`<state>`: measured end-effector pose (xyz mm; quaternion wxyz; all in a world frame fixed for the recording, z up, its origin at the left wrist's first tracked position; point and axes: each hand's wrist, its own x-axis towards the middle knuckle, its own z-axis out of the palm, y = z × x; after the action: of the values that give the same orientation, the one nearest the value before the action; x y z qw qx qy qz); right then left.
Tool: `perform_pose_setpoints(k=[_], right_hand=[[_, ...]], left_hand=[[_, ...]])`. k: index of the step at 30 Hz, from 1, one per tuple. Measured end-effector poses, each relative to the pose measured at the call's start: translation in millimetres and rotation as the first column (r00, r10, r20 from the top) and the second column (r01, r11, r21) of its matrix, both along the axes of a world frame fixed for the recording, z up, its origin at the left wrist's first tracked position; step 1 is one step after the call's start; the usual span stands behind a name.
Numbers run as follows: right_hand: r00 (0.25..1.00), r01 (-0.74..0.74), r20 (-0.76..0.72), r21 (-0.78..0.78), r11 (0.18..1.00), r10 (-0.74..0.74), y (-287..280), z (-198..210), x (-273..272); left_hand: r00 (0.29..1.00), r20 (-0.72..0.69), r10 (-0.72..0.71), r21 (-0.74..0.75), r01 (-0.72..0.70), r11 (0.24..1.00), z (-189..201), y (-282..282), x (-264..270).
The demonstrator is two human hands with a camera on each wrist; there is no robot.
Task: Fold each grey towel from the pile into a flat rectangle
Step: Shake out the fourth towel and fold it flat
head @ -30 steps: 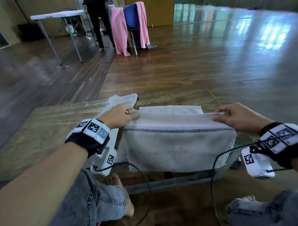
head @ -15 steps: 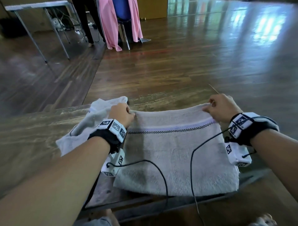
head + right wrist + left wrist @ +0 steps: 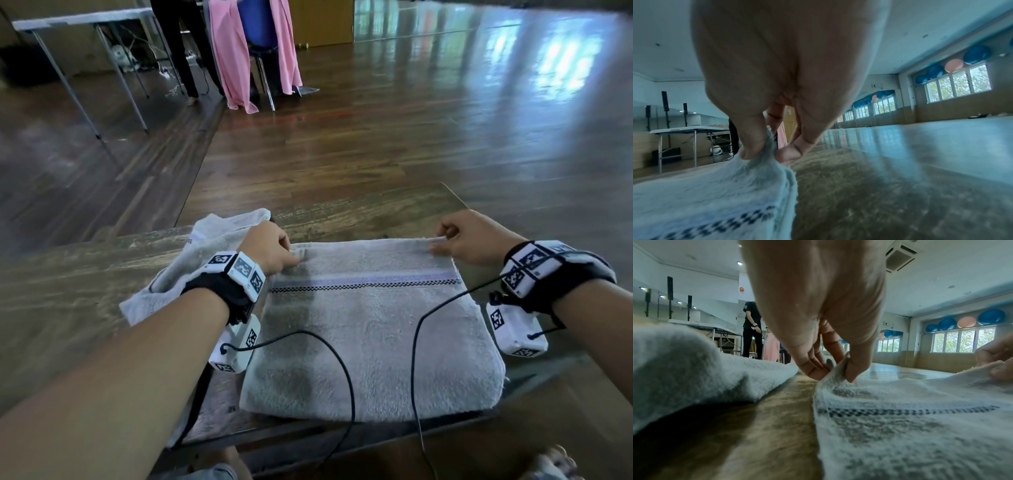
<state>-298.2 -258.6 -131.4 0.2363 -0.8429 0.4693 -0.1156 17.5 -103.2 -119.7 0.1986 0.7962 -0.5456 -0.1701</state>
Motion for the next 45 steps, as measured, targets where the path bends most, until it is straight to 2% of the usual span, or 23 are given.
perform_pose_setpoints(k=[3,11,14,16,18,19,21,23,25,27,29,33,37,40,45], right_hand=[[0.999,-0.036,-0.002,-0.029,0.999,0.036,10.5,5.7,-5.2],[0.971,-0.032,0.233,-0.051,0.998,0.043,51.3,27.3,-28.2],[0.963,-0.059,0.259,-0.048,0.997,0.069,74.0,25.4,-33.3],[0.968,-0.064,0.242,-0.044,0.997,0.073,86.2,26.2,-32.8],[0.977,-0.064,0.198,-0.061,0.996,0.075,98.5,32.0,-29.8],[0.981,-0.066,0.179,-0.079,0.995,0.079,104.9,35.2,-27.2],[0.981,-0.077,0.171,-0.116,0.990,0.096,118.2,39.7,-20.0],[0.976,-0.107,0.165,-0.184,0.977,0.139,132.8,43.0,-11.2],[0.968,-0.137,0.175,-0.242,0.960,0.182,145.5,43.4,-2.1],[0.951,-0.176,0.200,-0.281,0.943,0.237,157.2,44.4,5.7],[0.942,-0.198,0.201,-0.313,0.929,0.269,164.0,43.6,9.7],[0.942,-0.144,0.233,-0.366,0.919,0.241,165.7,43.4,1.6],[0.925,-0.094,0.314,-0.351,0.932,0.212,169.1,43.4,-13.0],[0.915,-0.094,0.334,-0.364,0.927,0.225,169.6,46.0,-18.5],[0.879,-0.075,0.423,-0.332,0.940,0.219,167.1,50.6,-17.2]], left_hand=[[1.000,0.003,0.001,-0.017,-0.001,1.000,11.1,9.5,-3.3],[0.998,-0.068,0.014,-0.071,-0.019,0.997,42.3,55.3,-2.4],[1.000,0.011,-0.009,0.004,0.009,1.000,38.7,71.5,-5.0],[0.998,0.059,-0.016,0.109,0.009,0.994,32.5,78.2,-8.8],[0.996,0.076,-0.042,0.140,0.031,0.990,26.9,81.3,-15.7],[0.995,0.086,-0.056,0.094,0.048,0.994,25.7,81.9,-20.2],[0.993,0.097,-0.068,-0.095,0.078,0.992,25.5,83.1,-31.4],[0.990,0.080,-0.117,-0.284,0.135,0.949,30.3,80.4,-50.2],[0.967,0.057,-0.248,-0.369,0.251,0.895,37.4,75.6,-75.5],[0.916,0.071,-0.394,-0.388,0.389,0.835,41.9,70.8,-103.0],[0.879,0.054,-0.473,-0.337,0.462,0.820,42.6,66.2,-122.8],[0.892,0.057,-0.448,-0.199,0.450,0.871,44.4,57.6,-134.4],[0.883,-0.072,-0.465,-0.134,0.453,0.881,48.8,54.8,-140.8],[0.842,-0.268,-0.468,-0.124,0.452,0.883,53.6,55.1,-143.0],[0.809,-0.467,-0.358,-0.159,0.321,0.934,56.1,57.5,-141.1]])
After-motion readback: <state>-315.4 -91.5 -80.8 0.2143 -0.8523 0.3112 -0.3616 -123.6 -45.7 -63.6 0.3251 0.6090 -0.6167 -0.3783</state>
